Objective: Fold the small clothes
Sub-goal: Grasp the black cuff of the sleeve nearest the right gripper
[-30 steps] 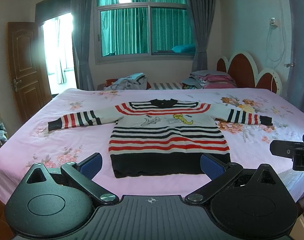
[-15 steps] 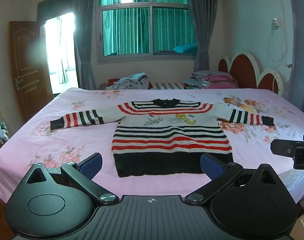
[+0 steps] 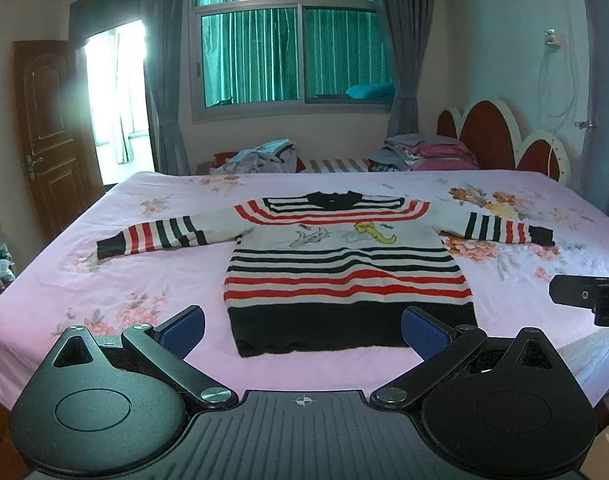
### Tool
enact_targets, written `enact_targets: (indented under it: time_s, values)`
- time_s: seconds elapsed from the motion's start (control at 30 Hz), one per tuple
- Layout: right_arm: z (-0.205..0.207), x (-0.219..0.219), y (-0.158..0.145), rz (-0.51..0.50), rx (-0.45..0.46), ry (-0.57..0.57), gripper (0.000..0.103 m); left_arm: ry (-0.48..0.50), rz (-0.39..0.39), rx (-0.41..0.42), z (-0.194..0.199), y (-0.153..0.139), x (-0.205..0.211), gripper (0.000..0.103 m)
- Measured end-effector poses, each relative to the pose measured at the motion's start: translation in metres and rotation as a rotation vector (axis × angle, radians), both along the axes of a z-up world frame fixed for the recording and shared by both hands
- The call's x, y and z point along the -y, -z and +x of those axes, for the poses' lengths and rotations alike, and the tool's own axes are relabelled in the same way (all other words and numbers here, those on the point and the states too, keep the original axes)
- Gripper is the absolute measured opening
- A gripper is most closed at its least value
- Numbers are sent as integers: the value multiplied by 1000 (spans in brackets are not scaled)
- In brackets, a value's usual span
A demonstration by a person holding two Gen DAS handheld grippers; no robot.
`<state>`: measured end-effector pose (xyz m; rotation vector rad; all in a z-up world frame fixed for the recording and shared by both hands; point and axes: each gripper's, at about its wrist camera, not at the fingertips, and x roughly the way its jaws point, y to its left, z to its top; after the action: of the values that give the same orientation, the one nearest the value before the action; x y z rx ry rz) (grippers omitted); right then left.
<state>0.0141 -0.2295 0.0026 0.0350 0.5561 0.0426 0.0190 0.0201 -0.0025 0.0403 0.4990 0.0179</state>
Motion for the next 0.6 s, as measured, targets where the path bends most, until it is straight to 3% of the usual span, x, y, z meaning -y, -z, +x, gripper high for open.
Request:
enact_targets:
  time_s: [0.23,0.37,0.6]
  values:
    - [48,12,6,30,-7,53,100,-14,-55,20,56,4,-11,103]
    - [84,22,7,43,-2,104,91,-22,-87,68,96,3,-13,103]
    - [134,40,3,52,23,207,80,107,-143,61,166,1,-14,103]
